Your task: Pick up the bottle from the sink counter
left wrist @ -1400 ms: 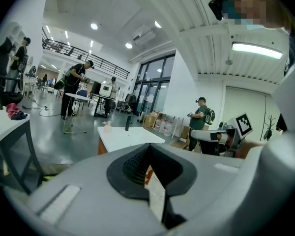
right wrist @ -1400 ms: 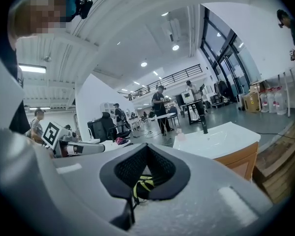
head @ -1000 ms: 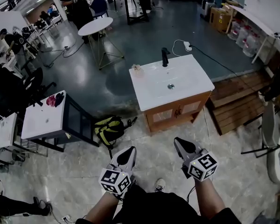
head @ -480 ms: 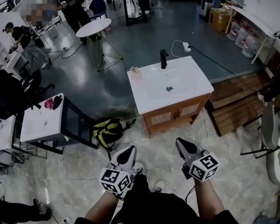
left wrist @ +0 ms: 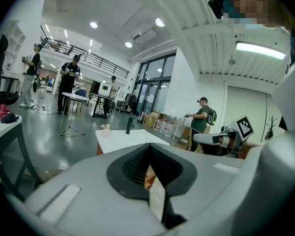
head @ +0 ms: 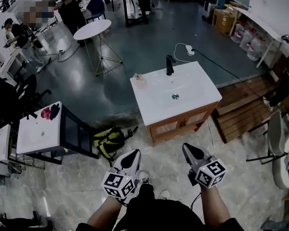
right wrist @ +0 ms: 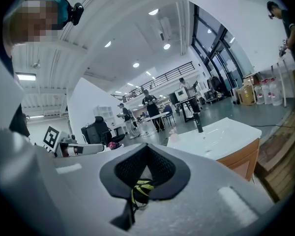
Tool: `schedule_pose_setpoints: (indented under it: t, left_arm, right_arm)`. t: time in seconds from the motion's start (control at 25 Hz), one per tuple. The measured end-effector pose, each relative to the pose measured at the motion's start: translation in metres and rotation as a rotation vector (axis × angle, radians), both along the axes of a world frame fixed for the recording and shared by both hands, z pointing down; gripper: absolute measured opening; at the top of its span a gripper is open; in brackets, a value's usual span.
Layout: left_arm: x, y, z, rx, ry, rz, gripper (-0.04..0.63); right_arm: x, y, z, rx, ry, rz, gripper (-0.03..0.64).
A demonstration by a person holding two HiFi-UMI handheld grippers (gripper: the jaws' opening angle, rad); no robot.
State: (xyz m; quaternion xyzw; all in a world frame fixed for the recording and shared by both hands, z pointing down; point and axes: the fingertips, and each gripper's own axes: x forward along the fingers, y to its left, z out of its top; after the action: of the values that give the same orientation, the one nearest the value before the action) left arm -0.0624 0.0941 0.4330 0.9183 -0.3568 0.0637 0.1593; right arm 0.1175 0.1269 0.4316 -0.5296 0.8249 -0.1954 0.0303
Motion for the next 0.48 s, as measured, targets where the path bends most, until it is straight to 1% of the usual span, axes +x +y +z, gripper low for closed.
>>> schedule_pose_setpoints:
  t: [0.48]
  left_arm:
    - [-0.031,-0.084,0.008,-0.011,0.0,0.038,0.003]
  right_arm:
    - [-0.033,-0.086,0.007,0.0,0.002,0.035,0.002]
